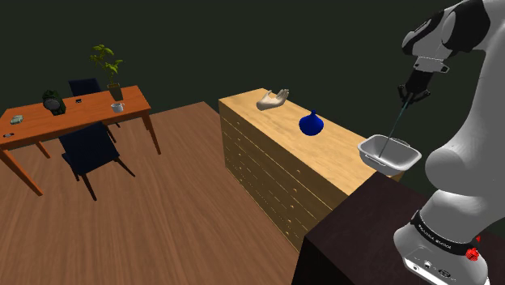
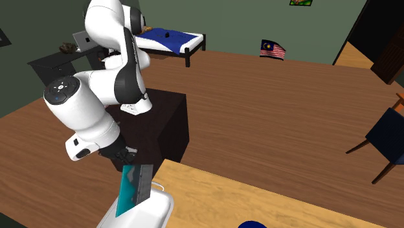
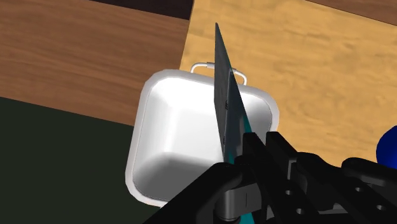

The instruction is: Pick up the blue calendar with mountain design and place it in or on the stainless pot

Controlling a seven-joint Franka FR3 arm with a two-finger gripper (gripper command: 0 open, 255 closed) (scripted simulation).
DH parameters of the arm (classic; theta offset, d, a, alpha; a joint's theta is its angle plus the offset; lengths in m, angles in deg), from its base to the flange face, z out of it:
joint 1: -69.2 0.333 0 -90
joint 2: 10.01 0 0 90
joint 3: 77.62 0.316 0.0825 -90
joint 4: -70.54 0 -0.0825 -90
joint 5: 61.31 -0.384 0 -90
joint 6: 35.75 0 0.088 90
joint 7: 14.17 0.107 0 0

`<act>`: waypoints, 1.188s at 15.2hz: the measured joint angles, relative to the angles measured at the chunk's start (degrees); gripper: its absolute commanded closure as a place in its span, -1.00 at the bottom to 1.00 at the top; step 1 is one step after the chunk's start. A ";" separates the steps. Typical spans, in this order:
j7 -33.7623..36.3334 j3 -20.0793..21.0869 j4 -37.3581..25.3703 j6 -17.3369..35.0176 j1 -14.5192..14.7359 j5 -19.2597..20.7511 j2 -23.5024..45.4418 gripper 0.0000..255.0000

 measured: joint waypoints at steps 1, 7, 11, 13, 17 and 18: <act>-0.21 -0.04 0.40 0.68 -0.05 -0.09 -0.07 1.00; -0.53 0.13 1.03 2.41 -0.12 -0.60 0.80 1.00; -0.55 0.12 1.23 2.57 -0.07 -0.62 0.80 -1.00; -0.42 0.22 1.67 2.41 0.08 -0.56 0.94 -1.00; -0.49 0.23 1.79 2.36 0.05 -0.56 1.05 -1.00; -0.39 0.18 0.96 1.55 -0.05 -0.48 1.06 -1.00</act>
